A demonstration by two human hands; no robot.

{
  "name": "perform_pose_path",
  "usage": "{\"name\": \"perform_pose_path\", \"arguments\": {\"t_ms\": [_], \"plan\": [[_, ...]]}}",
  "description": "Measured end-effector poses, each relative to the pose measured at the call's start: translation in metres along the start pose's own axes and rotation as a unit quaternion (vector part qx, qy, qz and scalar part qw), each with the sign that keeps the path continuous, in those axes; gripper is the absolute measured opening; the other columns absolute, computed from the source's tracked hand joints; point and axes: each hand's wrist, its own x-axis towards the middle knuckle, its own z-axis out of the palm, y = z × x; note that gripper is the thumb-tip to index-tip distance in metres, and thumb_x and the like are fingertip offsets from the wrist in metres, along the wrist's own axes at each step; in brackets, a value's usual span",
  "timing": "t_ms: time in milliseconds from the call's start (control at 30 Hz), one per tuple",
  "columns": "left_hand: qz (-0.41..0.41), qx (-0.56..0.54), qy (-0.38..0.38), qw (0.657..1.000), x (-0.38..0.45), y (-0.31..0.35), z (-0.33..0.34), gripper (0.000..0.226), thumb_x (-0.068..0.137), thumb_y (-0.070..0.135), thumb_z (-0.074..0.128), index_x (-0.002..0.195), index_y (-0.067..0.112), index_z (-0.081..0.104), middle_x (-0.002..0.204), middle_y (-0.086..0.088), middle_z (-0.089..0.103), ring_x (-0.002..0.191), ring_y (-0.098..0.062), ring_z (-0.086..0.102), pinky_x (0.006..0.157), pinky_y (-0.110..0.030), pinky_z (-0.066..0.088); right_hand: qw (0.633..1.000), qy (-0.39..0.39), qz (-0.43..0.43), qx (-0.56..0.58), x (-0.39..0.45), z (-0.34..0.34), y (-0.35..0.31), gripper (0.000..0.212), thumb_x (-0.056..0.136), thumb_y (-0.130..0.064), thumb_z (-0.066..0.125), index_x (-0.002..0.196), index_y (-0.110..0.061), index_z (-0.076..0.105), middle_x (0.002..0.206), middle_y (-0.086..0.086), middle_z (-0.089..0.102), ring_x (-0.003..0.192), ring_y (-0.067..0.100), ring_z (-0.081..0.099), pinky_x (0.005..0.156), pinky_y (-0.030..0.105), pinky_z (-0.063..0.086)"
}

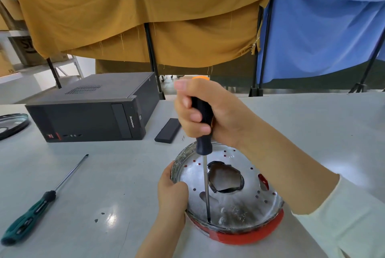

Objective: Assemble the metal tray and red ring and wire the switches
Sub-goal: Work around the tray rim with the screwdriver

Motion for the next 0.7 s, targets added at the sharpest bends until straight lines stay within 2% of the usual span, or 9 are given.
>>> {"name": "perform_pose_path", "arguments": {"t_ms": [133,233,300,367,400,500,567,633,700], "plan": [[0.002,0.008,-0.016,1.000,0.001,0.000,0.001,0.071,0.072,-0.022,0.027,0.123,0.015,0.061,0.101,-0.014,0.071,0.079,-0.029,0.066,0.058,-0.029,0.050,0.981,0.172,-0.080,-0.041,-0.001,0.009,0.011,0.036,0.093,-0.017,0.052,0.058,-0.016,0.041,0.046,0.000,0.041,0.033,0.012,0.033,0.039,0.017,0.028],[0.004,0.008,-0.020,1.000,0.002,0.000,0.001,0.072,0.071,-0.023,0.026,0.121,0.013,0.062,0.100,-0.015,0.072,0.087,-0.035,0.068,0.061,-0.031,0.051,0.931,0.320,-0.135,-0.113,0.000,0.014,0.016,0.041,0.093,-0.015,0.055,0.054,-0.019,0.041,0.048,0.003,0.043,0.034,0.012,0.037,0.038,0.017,0.031],[0.006,0.008,-0.020,1.000,0.002,0.000,0.001,0.072,0.070,-0.023,0.025,0.120,0.013,0.063,0.100,-0.016,0.072,0.090,-0.037,0.068,0.062,-0.033,0.053,0.911,0.356,-0.145,-0.147,0.000,0.016,0.017,0.037,0.092,-0.017,0.057,0.058,-0.018,0.044,0.049,0.003,0.045,0.036,0.011,0.040,0.038,0.016,0.034],[0.006,0.013,-0.018,1.000,0.002,0.000,0.001,0.071,0.070,-0.023,0.025,0.118,0.014,0.063,0.097,-0.014,0.073,0.085,-0.033,0.069,0.059,-0.031,0.053,0.920,0.329,-0.129,-0.171,-0.001,0.014,0.015,0.034,0.093,-0.019,0.057,0.062,-0.013,0.045,0.049,0.003,0.048,0.037,0.013,0.045,0.040,0.017,0.038],[0.005,0.015,-0.018,1.000,0.002,0.001,0.001,0.071,0.071,-0.022,0.026,0.118,0.014,0.063,0.096,-0.013,0.072,0.080,-0.030,0.068,0.056,-0.028,0.052,0.937,0.287,-0.111,-0.167,-0.001,0.012,0.012,0.032,0.093,-0.020,0.058,0.064,-0.011,0.046,0.051,0.004,0.050,0.038,0.016,0.048,0.042,0.019,0.040],[0.000,0.023,-0.025,0.999,0.001,0.002,-0.001,0.070,0.072,-0.022,0.028,0.120,0.015,0.062,0.094,-0.013,0.071,0.070,-0.025,0.063,0.044,-0.021,0.046,0.991,0.094,-0.034,-0.093,-0.002,0.000,0.000,0.024,0.089,-0.025,0.059,0.070,-0.011,0.056,0.067,0.003,0.061,0.053,0.021,0.062,0.054,0.028,0.051],[-0.002,0.029,-0.027,0.999,0.000,0.003,-0.001,0.069,0.072,-0.022,0.028,0.119,0.015,0.062,0.087,-0.010,0.070,0.063,-0.022,0.059,0.040,-0.018,0.042,0.999,-0.008,-0.001,-0.049,-0.003,-0.005,-0.006,0.017,0.088,-0.025,0.051,0.086,-0.012,0.061,0.082,0.002,0.065,0.064,0.022,0.065,0.059,0.031,0.054],[-0.004,0.025,-0.026,0.999,0.000,0.004,-0.001,0.070,0.072,-0.021,0.027,0.118,0.017,0.063,0.085,-0.008,0.069,0.060,-0.021,0.059,0.040,-0.018,0.042,0.999,-0.053,0.010,-0.006,-0.003,-0.006,-0.008,0.019,0.087,-0.020,0.044,0.095,-0.014,0.059,0.082,0.003,0.064,0.058,0.020,0.062,0.051,0.026,0.050],[-0.007,0.017,-0.024,1.000,-0.001,0.004,0.000,0.071,0.071,-0.021,0.026,0.116,0.019,0.064,0.087,-0.008,0.072,0.065,-0.022,0.063,0.043,-0.021,0.046,0.998,-0.058,0.005,0.012,-0.001,-0.004,-0.006,0.018,0.086,-0.018,0.041,0.082,-0.012,0.058,0.067,0.001,0.058,0.045,0.015,0.053,0.046,0.022,0.043]]}}
